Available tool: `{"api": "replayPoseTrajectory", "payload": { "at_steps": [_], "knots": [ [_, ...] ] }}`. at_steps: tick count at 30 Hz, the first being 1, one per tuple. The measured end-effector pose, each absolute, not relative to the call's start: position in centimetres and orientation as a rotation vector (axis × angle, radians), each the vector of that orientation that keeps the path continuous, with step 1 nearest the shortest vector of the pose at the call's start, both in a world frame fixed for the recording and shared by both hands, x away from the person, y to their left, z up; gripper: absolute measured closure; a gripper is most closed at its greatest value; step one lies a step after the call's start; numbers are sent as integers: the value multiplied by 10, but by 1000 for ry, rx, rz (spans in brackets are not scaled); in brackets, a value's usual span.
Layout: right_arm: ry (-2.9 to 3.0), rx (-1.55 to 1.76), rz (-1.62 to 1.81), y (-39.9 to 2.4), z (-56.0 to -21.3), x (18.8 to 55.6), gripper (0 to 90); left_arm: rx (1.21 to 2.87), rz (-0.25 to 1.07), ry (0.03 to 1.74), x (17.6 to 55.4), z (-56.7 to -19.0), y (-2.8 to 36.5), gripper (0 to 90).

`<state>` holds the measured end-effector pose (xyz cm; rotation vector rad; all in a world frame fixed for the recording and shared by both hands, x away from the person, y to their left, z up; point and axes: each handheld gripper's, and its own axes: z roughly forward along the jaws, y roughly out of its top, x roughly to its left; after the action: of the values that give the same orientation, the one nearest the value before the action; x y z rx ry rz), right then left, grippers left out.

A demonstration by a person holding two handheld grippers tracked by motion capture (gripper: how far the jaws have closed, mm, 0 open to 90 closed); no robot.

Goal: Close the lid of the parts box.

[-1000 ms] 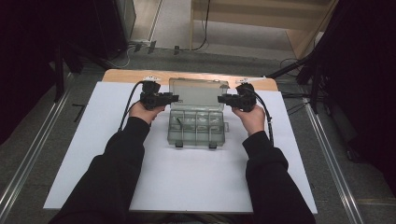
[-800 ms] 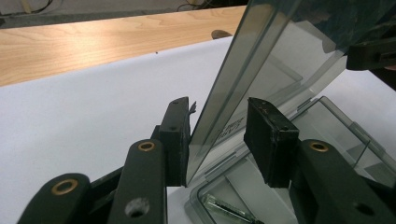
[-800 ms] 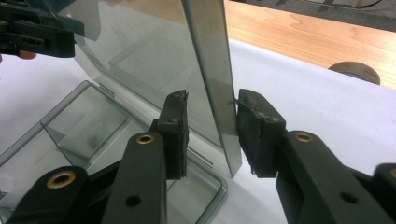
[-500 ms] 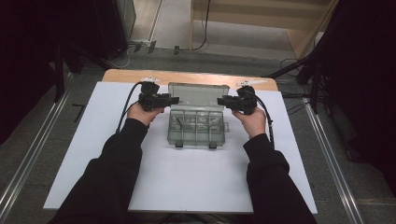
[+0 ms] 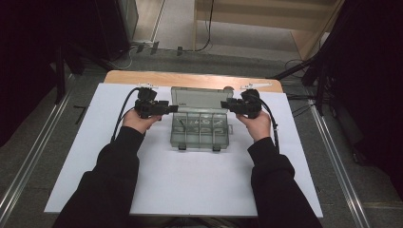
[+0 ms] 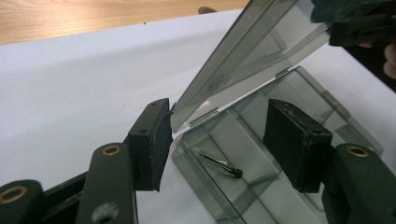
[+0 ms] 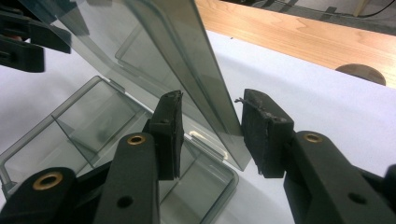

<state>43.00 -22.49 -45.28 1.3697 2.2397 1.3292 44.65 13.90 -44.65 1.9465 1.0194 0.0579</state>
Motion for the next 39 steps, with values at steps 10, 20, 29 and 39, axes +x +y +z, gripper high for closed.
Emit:
{"api": "replayPoseTrajectory", "payload": {
  "at_steps": [10,20,29,39],
  "knots": [
    [2240,1351,1333,-225,-454,425,590,1997,43,1034,437,-441,150,522],
    [2240,1342,1333,-225,-455,422,579,1993,-2,1032,438,-434,159,900],
    [2239,1315,1324,-224,-455,417,570,1981,33,999,443,-426,153,900],
    [2234,1301,1328,-223,-456,414,556,1982,71,987,451,-422,146,900]
  ]
}}
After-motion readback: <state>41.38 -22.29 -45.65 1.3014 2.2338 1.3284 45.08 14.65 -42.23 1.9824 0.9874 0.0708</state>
